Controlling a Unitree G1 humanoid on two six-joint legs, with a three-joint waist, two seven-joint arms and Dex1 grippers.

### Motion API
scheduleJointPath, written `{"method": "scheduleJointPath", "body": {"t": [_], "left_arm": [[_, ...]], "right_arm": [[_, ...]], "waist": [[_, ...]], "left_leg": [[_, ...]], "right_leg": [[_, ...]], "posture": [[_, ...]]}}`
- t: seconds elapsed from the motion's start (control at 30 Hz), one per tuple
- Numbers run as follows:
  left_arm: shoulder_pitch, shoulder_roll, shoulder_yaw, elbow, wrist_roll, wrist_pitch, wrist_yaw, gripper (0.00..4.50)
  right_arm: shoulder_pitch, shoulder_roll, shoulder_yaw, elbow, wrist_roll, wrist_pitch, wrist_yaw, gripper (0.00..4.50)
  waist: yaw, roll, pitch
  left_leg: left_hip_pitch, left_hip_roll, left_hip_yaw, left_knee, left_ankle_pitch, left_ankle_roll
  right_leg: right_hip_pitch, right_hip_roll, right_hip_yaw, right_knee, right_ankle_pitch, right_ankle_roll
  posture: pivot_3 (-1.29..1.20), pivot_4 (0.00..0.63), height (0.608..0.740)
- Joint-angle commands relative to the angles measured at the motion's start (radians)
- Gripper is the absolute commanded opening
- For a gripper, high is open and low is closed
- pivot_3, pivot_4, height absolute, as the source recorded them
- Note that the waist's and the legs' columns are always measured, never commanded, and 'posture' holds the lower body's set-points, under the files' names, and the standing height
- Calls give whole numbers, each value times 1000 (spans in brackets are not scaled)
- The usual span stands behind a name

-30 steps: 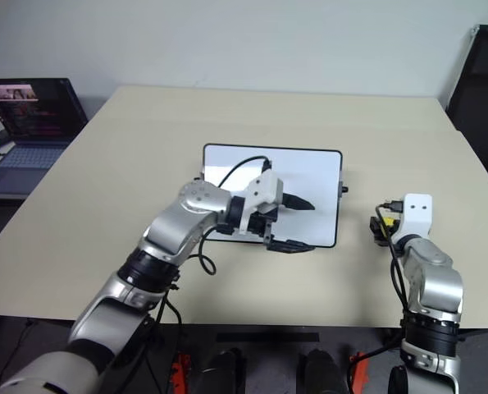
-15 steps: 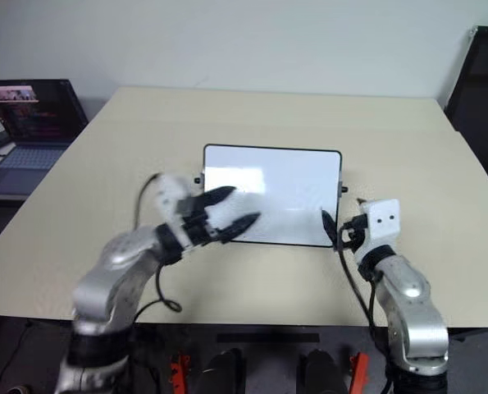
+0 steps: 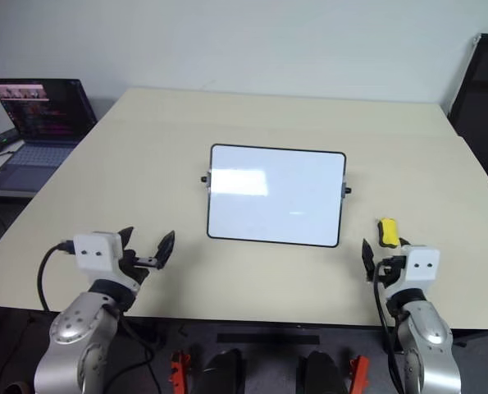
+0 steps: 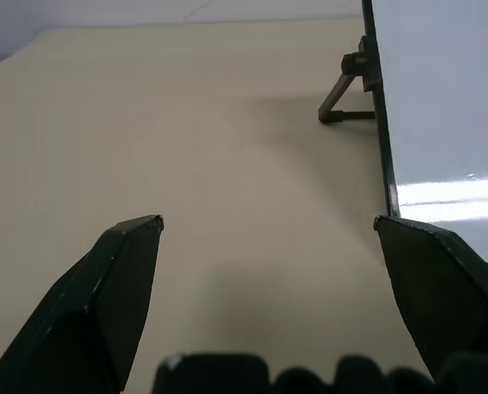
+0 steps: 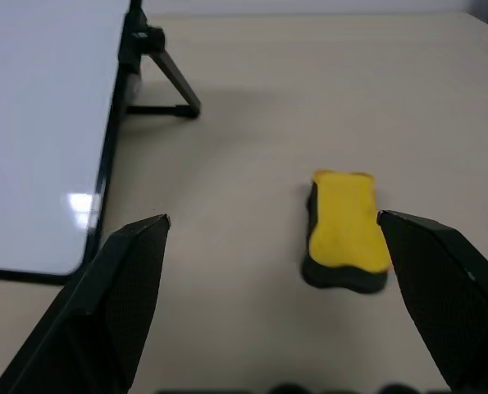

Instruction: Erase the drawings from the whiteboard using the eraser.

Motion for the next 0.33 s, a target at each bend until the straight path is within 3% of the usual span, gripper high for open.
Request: {"method": "scheduleJointPath", "body": {"t": [0.03,0.33], "left_arm": [[1,13,-7,-8,6,-40,2,4500],[37,-37,-80,-19,34,-45,55,4500]], "right_arm": [[18,3,-19,-32,-36,-21,-61,4442],[7,-42,-39,-54,2,55,-73,4442]], "waist": [[0,0,0],[0,0,0]], "left_leg": [[0,0,0,0,0,0],[-1,0,1,-1,0,0]], "right_leg": [[0,0,0,0,0,0],[-1,0,0,-1,-2,0]], "posture": [[0,150,740],[0,150,740]]}}
